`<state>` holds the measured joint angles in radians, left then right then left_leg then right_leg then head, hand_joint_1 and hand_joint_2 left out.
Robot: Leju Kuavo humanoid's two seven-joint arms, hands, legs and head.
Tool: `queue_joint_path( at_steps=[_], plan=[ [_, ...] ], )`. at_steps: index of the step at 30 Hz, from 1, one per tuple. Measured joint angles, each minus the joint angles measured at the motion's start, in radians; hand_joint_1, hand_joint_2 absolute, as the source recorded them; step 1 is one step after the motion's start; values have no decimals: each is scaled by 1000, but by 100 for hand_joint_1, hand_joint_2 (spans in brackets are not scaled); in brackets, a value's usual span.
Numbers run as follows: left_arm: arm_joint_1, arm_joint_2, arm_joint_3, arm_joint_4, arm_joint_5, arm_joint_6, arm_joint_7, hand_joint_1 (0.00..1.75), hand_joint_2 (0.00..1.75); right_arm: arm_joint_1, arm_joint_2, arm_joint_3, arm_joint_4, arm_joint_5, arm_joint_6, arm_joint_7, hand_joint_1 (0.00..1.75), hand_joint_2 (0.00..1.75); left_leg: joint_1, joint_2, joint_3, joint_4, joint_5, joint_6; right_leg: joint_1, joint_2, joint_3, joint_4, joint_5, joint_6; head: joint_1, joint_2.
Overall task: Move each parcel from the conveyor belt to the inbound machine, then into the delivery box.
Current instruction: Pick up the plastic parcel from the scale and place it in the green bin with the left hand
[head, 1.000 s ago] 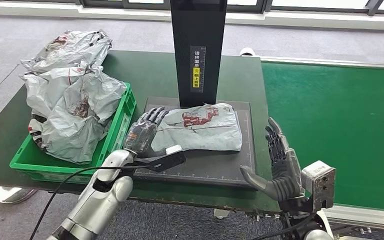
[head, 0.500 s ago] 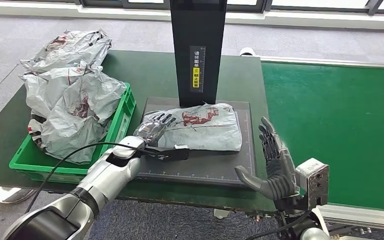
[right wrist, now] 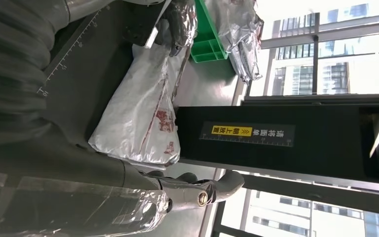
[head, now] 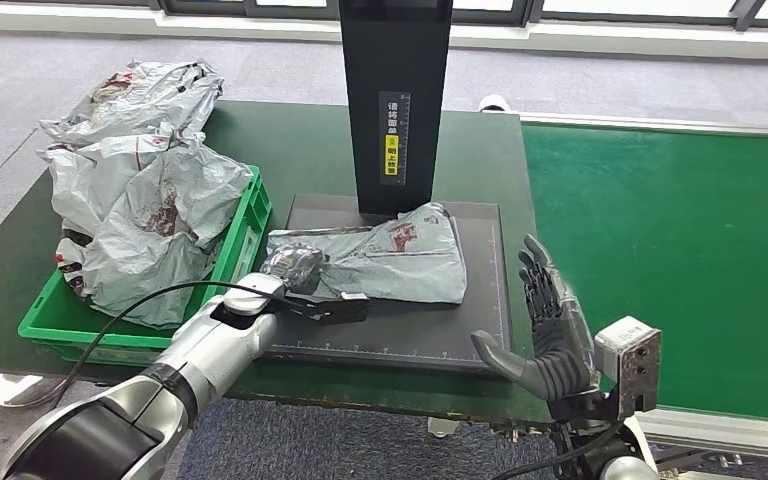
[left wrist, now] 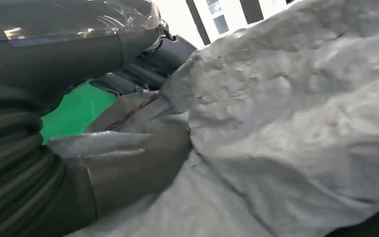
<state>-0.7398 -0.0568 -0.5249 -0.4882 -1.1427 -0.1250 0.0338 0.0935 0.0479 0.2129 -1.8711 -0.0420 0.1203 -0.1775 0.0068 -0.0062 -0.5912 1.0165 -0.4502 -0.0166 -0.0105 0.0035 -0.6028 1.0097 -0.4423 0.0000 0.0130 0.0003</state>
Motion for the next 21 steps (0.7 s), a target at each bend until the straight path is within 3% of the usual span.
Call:
queue_joint_path(
  at_steps=[4,8,18,21],
  plan=[
    [0,0,0,4,0,29,3,175,175,2,0,-2,0,-1,-16,-1,0,175,0,0,0,0,0,0,0,0,0,0,0,0,0,0],
    [3,4,0,-22,7,126,17,175,175,18,0,-11,-4,3,-49,-3,0,175,0,0,-1,0,0,0,0,0,0,0,0,0,0,0],
    [37,42,13,-214,12,195,59,175,175,58,1,-29,-35,11,-83,-5,0,175,0,0,-1,0,0,0,0,0,0,0,0,0,0,0],
    [58,65,44,-330,10,222,71,175,175,72,5,-36,-48,14,-98,-7,0,175,0,0,-1,0,0,0,0,0,-1,0,0,0,0,0]
  ],
)
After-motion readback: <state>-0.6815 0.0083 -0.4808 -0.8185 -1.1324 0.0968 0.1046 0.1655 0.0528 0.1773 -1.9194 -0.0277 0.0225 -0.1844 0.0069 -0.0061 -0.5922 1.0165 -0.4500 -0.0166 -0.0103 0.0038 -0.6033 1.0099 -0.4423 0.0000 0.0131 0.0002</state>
